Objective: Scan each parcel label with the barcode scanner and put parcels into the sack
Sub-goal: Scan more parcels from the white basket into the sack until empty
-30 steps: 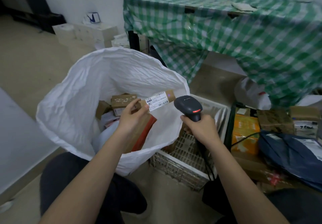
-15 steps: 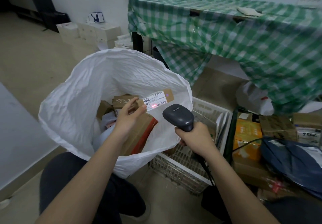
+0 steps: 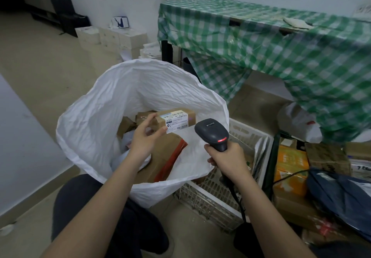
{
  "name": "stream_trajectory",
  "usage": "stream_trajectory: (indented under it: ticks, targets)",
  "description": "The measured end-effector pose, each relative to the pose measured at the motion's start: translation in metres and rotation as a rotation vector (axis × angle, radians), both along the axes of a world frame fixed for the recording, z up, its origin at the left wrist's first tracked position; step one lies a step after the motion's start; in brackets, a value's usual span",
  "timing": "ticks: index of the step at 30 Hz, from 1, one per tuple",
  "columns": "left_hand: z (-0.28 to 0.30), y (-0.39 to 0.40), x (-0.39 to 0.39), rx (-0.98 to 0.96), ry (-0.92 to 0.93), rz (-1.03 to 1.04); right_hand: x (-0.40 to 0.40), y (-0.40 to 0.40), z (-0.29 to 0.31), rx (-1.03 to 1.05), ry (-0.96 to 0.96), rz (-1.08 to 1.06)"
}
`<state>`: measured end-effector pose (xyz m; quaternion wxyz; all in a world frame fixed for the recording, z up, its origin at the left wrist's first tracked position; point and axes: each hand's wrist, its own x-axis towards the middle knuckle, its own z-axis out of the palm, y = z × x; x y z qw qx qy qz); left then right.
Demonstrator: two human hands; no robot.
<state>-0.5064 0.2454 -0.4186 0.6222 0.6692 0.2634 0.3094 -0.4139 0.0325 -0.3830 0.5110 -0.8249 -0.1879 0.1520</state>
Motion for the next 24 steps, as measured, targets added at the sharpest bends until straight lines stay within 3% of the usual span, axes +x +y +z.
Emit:
stream_trajectory:
  ticks: [5, 10, 12, 17, 24]
  targets:
    - [-0.001, 0.043, -0.005, 0.21, 0.146, 0.027, 0.007, 0.008, -0.003, 0.042, 0.037, -0.034]
    - [0.008, 0.069, 0.007, 0.437, 0.738, 0.074, 0.021, 0.01, -0.006, 0.077, 0.096, -0.082]
    - [0.014, 0.059, 0.014, 0.454, 0.684, -0.007, 0.028, 0.002, -0.01, 0.093, 0.125, -0.128]
    - [0.019, -0.009, 0.043, 0.492, 0.331, -0.131, 0.045, -0.039, -0.025, 0.052, 0.15, -0.224]
    - [0.004, -0.123, 0.115, 0.41, 0.24, -0.499, 0.087, -0.105, -0.055, 0.058, 0.254, -0.421]
